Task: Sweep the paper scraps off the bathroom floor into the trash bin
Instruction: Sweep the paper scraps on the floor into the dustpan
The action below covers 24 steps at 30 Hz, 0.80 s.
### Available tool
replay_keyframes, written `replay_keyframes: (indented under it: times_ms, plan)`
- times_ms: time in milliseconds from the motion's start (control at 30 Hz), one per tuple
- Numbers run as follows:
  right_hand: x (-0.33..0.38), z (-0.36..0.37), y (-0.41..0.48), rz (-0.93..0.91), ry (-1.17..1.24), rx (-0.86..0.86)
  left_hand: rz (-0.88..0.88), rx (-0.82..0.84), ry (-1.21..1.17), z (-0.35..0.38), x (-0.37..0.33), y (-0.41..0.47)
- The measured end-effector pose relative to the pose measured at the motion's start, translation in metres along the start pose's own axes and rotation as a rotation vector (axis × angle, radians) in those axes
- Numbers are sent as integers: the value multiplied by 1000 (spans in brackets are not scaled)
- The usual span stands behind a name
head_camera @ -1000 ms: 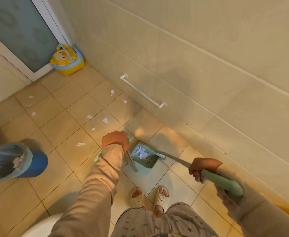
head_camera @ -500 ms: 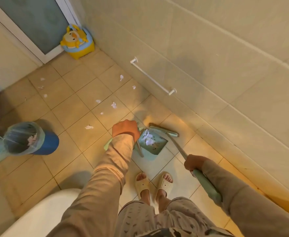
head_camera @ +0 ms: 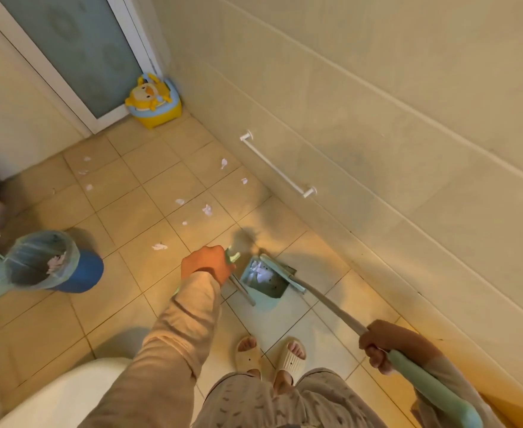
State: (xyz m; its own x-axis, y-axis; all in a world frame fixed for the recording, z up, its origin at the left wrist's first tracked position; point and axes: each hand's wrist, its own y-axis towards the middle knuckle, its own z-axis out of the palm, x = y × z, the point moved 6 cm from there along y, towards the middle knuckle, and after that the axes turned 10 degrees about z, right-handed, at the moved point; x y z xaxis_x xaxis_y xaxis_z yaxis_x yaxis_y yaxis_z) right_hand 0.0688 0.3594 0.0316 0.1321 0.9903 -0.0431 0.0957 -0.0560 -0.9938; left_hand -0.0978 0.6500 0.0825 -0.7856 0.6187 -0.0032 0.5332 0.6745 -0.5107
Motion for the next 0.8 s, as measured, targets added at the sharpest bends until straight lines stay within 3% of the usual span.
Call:
replay_keyframes:
  times_ms: [367,600,800]
  plan:
    - [104,-9,-10,-193,-61,-100,-240,-74,-224,21,46,-23]
    - [151,-1,-3,-168,-127,-129,-410,-93,-382,38,93,-49]
    - [212,9,0,-117,-166,-31,-522,-91,-430,36,127,-41]
